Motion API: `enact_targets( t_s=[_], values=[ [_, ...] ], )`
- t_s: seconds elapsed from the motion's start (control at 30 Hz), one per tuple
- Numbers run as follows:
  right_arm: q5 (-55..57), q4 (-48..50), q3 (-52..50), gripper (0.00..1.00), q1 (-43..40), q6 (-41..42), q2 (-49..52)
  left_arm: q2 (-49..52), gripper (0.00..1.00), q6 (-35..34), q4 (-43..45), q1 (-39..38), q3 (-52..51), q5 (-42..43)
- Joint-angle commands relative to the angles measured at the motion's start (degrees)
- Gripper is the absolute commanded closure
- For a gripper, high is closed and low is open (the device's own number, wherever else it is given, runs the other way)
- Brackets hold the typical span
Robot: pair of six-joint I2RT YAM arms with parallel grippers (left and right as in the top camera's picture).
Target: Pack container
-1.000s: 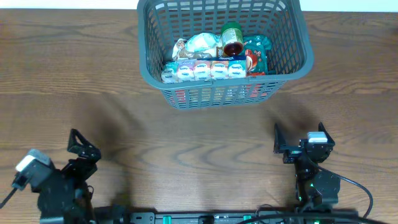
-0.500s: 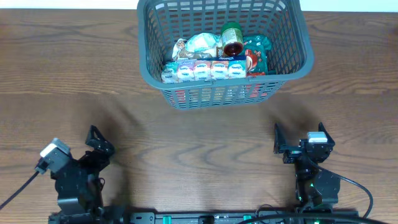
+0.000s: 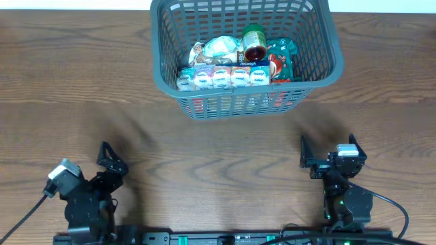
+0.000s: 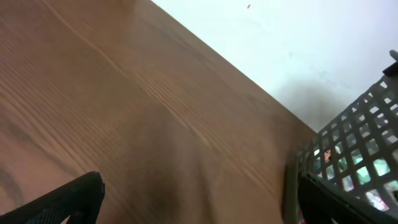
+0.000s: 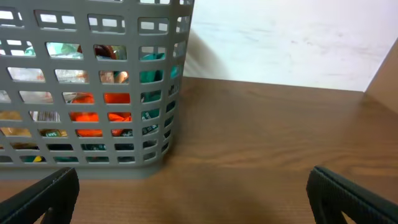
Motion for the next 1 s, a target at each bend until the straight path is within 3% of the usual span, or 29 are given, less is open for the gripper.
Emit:
enact_targets(
  t_s=[0.0, 0.6, 0.97],
  values=[
    [0.22, -0.28, -0.09, 0.01, -0.35, 0.92, -0.15, -1.33, 0.01, -0.11, 1.16, 0.24, -1.95, 0.39],
    [0.22, -0.28, -0.09, 0.01, -0.35, 0.94, -0.15, -2.27, 0.01, 1.01, 19.28, 0.24, -10.6, 0.15],
    [0.22, -0.26, -0.09, 0.01, -0.35, 0.94, -0.15, -2.82, 0.01, 1.01, 20.7, 0.24, -12.41, 0.15]
  ],
)
